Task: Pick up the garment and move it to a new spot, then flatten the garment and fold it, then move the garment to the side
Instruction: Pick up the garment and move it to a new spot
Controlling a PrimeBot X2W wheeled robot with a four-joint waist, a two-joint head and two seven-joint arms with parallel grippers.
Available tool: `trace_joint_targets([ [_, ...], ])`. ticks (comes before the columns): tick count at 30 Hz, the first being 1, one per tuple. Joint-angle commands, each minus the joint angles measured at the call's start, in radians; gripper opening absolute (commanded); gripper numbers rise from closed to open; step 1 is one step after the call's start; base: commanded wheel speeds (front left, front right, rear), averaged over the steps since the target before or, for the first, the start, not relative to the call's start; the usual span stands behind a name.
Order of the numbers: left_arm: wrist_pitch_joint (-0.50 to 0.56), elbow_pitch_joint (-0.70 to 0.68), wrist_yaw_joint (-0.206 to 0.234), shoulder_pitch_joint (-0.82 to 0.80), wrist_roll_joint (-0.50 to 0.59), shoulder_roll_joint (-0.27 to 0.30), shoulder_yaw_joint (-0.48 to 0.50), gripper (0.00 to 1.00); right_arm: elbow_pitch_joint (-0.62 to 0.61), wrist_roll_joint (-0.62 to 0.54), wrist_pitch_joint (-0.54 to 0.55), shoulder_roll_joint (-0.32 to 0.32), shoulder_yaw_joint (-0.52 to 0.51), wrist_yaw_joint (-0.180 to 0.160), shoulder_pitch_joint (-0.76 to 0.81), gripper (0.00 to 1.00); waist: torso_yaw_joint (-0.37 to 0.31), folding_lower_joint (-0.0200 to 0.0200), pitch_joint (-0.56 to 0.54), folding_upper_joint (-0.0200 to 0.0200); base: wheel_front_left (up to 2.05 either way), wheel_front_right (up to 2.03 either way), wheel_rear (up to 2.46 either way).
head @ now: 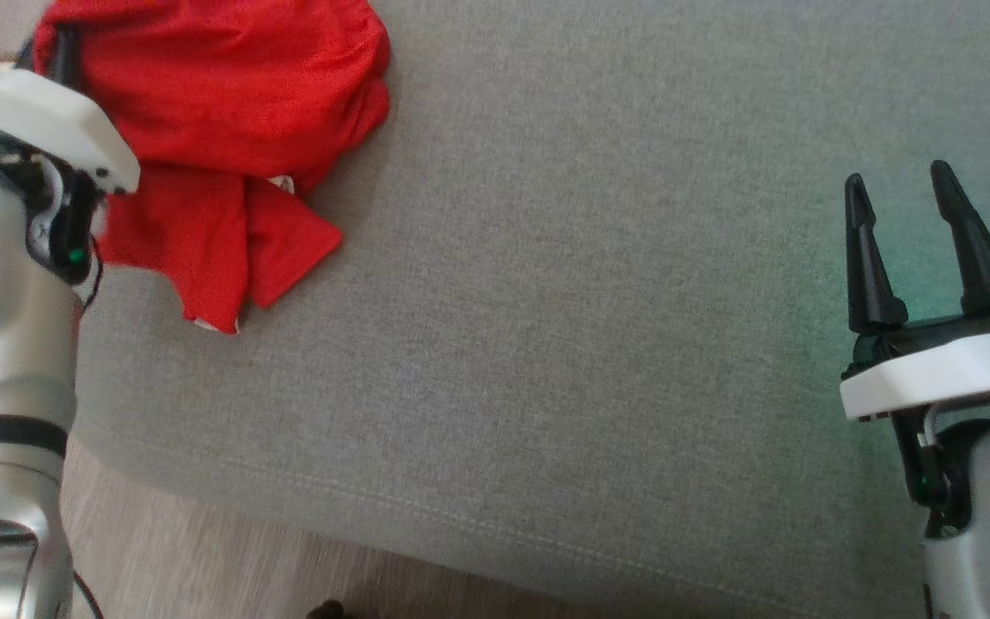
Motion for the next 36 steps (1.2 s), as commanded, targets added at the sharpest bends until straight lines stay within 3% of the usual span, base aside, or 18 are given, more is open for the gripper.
trace_joint_targets([
  [1,-0.026,-0.045,0.009,-0.034,0.01,0.07,0.022,0.0,-0.043,0.006,-0.007,0.007,0.019,0.008,0.004,1.0,0.003,0.0,-0.029,0.0,0.0,0.0,0.0],
  [6,-0.108,-0.16,0.034,0.003,0.019,0.072,0.022,0.0,-0.048,0.01,-0.017,0.026,0.014,0.008,0.031,1.0,-0.004,0.0,-0.112,0.0,0.0,0.0,0.0],
  [13,-0.1,-0.445,0.066,0.16,0.024,0.045,-0.005,0.0,-0.053,0.025,-0.026,0.048,0.02,0.008,0.087,1.0,-0.049,0.0,-0.219,0.0,0.0,0.0,0.0],
  [19,-0.029,-0.744,0.102,0.353,0.02,0.002,-0.058,0.0,-0.077,0.043,-0.024,0.055,0.035,0.008,0.119,1.0,-0.137,0.0,-0.253,0.0,0.0,0.0,0.0],
  [23,0.006,-0.86,0.108,0.431,0.014,-0.054,-0.123,0.0,-0.096,0.062,-0.022,0.056,0.04,0.008,0.121,1.0,-0.218,0.0,-0.239,0.0,0.0,0.0,0.0],
  [31,0.023,-0.811,0.058,0.366,0.016,-0.165,-0.274,0.0,-0.117,0.097,-0.037,0.056,0.076,0.008,0.072,1.0,-0.435,0.0,-0.135,0.0,0.0,0.0,0.0],
  [36,0.006,-0.722,0.039,0.298,0.016,-0.197,-0.35,0.0,-0.104,0.123,-0.064,0.057,0.074,0.008,0.05,1.0,-0.516,0.0,-0.06,0.0,0.0,0.0,0.0],
])
